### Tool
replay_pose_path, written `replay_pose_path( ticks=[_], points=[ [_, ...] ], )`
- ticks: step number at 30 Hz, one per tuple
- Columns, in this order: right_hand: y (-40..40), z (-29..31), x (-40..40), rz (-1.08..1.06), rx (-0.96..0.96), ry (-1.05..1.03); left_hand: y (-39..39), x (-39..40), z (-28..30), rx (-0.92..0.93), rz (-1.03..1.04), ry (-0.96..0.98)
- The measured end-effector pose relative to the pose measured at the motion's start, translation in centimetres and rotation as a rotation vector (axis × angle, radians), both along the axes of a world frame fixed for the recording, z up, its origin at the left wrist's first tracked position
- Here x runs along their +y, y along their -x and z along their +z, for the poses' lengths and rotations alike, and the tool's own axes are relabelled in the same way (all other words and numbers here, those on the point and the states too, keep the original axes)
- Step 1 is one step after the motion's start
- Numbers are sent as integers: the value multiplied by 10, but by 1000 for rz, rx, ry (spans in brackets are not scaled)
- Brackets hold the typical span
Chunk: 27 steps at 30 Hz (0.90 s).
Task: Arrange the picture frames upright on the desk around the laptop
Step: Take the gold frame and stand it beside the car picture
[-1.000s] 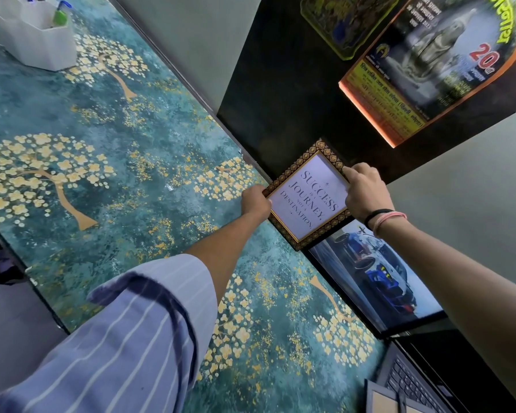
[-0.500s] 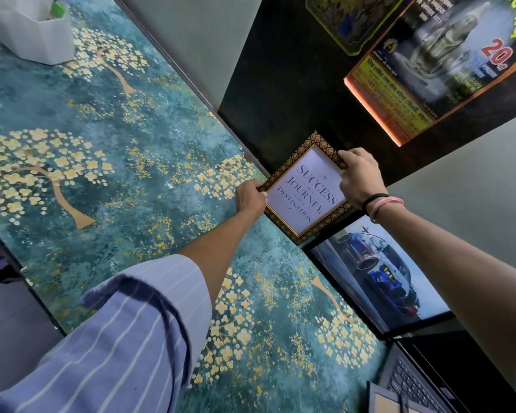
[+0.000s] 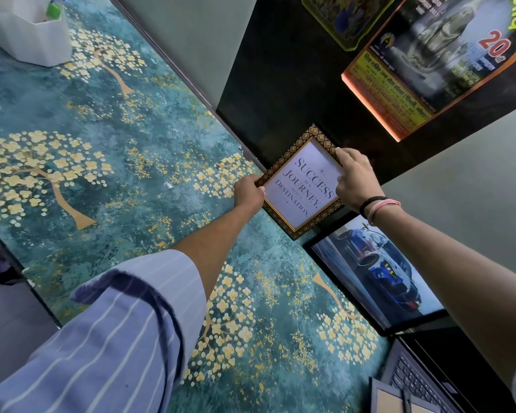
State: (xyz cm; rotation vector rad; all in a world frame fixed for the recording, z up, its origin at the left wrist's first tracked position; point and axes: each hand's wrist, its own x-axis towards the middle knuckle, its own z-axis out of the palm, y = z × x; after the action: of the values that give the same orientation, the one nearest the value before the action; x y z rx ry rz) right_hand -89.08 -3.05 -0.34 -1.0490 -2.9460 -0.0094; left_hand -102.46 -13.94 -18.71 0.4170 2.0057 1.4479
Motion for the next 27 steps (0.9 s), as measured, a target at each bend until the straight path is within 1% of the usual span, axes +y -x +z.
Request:
replay_pose_path(
  ticks=[7,14,20,23,27],
  points=[
    [-7,-4,-8,-19,1,18,-5,-8,6,-51,-31,-29],
    [-28,-11,-30,-56,83,28,-19,-22,20,-87,-66,-26],
    [-50,-12,-57,-81,155,131,-44,-40,44,-92,-114,-14],
    [-67,-11,-79,-113,243,179,-65,-52,61,-124,-136,-48],
    [-100,-5,-114,-216,382,335,-100,-76,91,-148,-173,-118]
  ],
)
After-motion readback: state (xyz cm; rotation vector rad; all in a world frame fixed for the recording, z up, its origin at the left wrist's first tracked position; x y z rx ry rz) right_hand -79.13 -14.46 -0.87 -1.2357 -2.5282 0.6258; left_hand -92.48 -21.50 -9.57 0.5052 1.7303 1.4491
